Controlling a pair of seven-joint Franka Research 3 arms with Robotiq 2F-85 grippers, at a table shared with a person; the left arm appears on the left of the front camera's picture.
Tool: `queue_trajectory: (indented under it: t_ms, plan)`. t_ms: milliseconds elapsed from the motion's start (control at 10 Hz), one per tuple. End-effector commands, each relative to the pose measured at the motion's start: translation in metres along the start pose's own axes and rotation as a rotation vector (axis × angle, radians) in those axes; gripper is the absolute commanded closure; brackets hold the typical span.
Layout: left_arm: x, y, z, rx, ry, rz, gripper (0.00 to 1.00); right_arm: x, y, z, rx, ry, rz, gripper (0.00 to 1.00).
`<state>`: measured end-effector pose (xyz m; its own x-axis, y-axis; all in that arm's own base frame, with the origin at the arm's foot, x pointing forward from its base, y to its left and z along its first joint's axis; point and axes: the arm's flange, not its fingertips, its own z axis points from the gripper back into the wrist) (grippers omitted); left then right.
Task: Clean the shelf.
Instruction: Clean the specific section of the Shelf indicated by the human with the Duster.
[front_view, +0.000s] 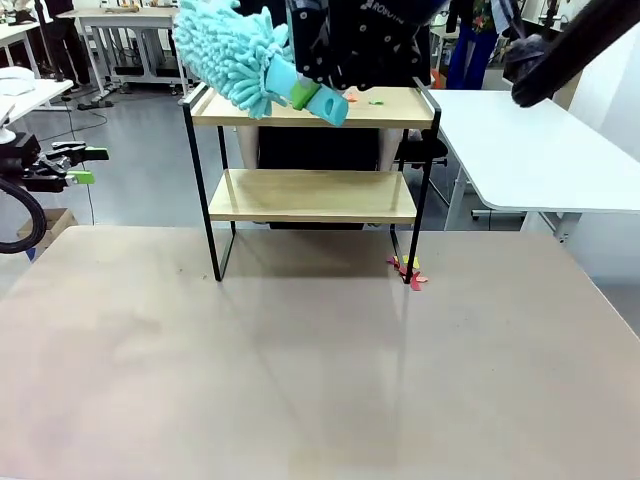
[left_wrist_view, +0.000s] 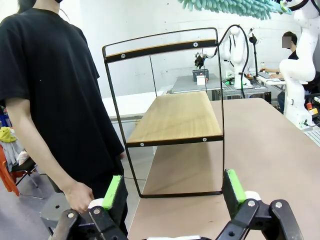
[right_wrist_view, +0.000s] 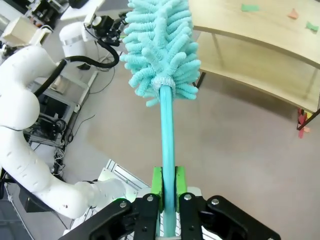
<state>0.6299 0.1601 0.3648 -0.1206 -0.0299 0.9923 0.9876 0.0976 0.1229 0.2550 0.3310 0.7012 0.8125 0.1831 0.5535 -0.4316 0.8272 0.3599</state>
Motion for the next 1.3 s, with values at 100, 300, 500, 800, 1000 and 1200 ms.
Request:
queue_trajectory:
  t_ms: [100,300,500,800,1000,1200]
  plan:
    - [0.003,-0.002,0.000,0.001,-0.002,-0.004,0.00,0.000,0.000,0.000,0.000,0.000,0.000,0.87]
    - [0.003,-0.002,0.000,0.001,-0.002,-0.004,0.00,0.042,0.032,-0.035,-0.051,-0.050,-0.095,0.87]
    - [0.003,-0.002,0.000,0.001,-0.002,-0.004,0.00,0.069,0.050,-0.057,-0.097,-0.104,-0.184,0.87]
    - [0.003,-0.002,0.000,0.001,-0.002,-0.004,0.00,0.098,0.075,-0.090,-0.112,-0.156,-0.272,0.87]
    - [0.003,-0.002,0.000,0.001,-0.002,-0.004,0.00,0.113,0.089,-0.108,-0.123,-0.136,-0.309,0.87]
    - [0.003,-0.002,0.000,0.001,-0.002,-0.004,0.00,0.124,0.100,-0.124,-0.147,-0.140,-0.351,0.87]
